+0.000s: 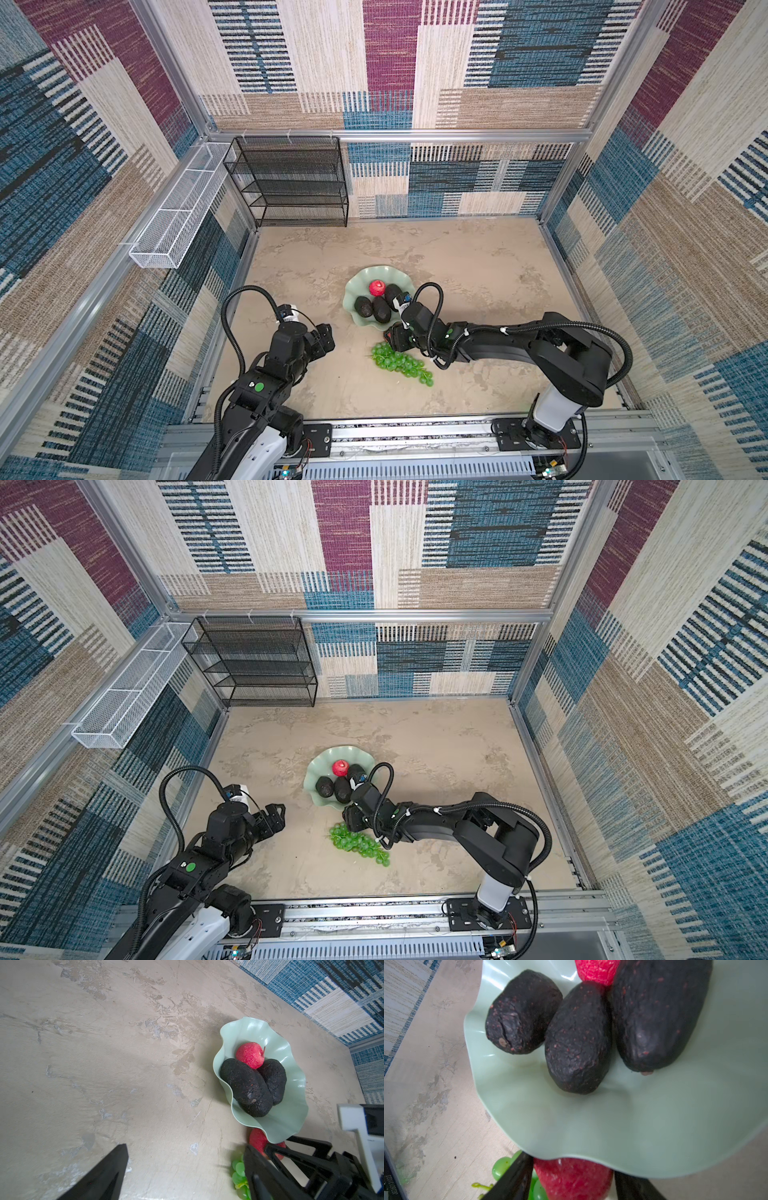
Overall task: Place and organize the fake fruits in the fruit bowl
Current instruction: 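Lower the right gripper onto the second red apple beside the grapes and grasp, then lift the red apple into the bowl and open the right gripper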
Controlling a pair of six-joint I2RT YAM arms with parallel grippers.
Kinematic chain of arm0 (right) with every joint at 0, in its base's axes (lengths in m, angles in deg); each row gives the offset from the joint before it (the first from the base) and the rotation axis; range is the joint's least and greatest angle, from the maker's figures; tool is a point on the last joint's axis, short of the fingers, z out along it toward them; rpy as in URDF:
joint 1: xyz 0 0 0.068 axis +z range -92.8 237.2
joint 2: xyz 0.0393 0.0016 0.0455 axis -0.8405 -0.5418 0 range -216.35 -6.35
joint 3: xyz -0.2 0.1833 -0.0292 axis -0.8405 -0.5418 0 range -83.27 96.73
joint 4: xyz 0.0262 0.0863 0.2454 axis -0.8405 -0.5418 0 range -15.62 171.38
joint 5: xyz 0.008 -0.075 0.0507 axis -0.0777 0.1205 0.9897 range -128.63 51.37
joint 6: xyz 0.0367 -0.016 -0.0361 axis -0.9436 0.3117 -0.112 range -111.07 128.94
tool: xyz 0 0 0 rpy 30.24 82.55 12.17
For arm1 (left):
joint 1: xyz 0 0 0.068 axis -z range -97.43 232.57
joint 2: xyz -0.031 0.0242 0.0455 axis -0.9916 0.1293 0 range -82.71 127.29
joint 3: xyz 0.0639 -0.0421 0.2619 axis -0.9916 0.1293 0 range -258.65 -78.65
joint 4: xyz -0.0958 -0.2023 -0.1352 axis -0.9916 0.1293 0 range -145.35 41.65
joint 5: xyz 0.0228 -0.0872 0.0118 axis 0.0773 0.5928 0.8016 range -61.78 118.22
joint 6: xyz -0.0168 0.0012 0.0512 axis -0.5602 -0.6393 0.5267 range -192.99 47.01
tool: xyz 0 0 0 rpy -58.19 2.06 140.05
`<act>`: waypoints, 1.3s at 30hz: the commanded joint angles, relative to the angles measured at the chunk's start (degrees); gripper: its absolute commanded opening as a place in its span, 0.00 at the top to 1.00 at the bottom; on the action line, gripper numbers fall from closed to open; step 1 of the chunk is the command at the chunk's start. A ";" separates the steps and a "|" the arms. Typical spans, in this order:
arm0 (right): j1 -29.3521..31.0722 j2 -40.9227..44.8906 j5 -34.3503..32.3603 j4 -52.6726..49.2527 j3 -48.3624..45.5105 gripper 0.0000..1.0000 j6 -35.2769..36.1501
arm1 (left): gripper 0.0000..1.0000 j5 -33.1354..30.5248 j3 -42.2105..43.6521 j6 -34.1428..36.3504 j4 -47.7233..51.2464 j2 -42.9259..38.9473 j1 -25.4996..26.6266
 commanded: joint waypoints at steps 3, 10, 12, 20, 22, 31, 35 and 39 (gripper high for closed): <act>0.02 0.87 -2.68 0.72 -1.32 0.50 -1.19 | 0.10 -1.38 0.28 0.79 0.10 -0.02 -0.08; 0.07 6.83 -7.03 -3.03 -6.49 0.53 -3.17 | 0.10 -0.95 0.45 0.90 -1.08 0.86 -0.16; 0.07 10.13 -8.92 -5.28 -8.21 0.53 -3.71 | 0.10 -0.86 0.43 0.93 -1.33 1.12 -0.25; -0.06 24.66 -17.07 -14.49 -5.39 0.54 1.40 | 0.10 -0.95 0.37 1.38 -2.23 1.77 -0.36; -0.51 23.71 -17.43 -14.15 -1.87 0.54 4.69 | 0.10 -0.72 0.20 1.40 -2.30 2.11 -0.41; -2.70 8.23 -12.17 -5.39 9.16 0.54 12.86 | 0.10 -1.11 0.06 1.08 -0.26 -0.06 -0.45; -3.67 2.45 -10.21 -3.80 11.47 0.54 13.77 | 0.10 -1.55 -0.24 1.36 1.07 -1.34 -0.44; -4.14 -0.70 -8.43 -2.95 11.35 0.54 13.55 | 0.10 -1.74 -0.25 1.51 1.40 -1.95 -0.51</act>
